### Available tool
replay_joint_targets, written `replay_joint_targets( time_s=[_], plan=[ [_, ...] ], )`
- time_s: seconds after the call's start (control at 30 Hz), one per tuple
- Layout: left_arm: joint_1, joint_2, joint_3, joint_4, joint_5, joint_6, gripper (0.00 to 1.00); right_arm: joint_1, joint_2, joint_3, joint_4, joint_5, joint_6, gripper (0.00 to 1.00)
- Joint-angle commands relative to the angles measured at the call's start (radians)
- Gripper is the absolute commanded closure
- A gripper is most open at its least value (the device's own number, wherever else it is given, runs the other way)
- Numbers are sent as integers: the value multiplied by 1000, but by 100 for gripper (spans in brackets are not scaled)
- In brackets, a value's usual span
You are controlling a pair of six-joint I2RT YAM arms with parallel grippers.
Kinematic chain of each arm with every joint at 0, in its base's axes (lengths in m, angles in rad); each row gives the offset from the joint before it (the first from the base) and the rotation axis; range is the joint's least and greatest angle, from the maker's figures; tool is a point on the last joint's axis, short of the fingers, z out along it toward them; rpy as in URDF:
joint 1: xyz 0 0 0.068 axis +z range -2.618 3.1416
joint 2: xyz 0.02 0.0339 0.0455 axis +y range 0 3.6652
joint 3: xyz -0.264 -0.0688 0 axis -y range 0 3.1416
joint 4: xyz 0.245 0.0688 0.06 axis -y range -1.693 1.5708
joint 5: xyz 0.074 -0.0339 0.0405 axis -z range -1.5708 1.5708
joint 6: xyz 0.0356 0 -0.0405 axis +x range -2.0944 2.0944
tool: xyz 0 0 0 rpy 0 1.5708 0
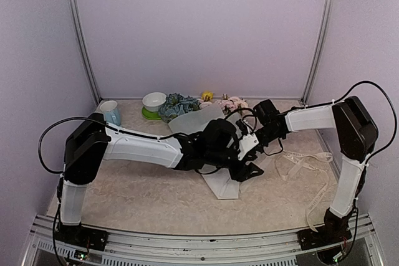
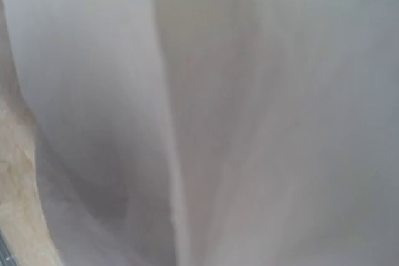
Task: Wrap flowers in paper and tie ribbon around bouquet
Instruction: Move the left side of the ribbon to the center of the board.
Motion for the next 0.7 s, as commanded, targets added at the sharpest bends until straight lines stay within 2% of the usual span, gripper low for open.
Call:
replay_joint_targets(
  time_s=[0.0,0.17,0.3,0.47,0.67],
  plan=[
    [-77,44,62,-349,-208,42,36,-10,8,42,-32,43,-39,100],
    [-87,135,128,-433,-292,-3,31,-10,28,67,-51,59,-44,100],
    [-67,211,223,-463,-296,-37,29,-10,27,66,-50,67,-43,100],
    [-38,277,307,-564,-307,-94,35,-9,30,78,-51,86,-35,100],
    [-37,256,265,-669,-318,-104,39,-7,36,86,-46,91,-33,100]
  ],
)
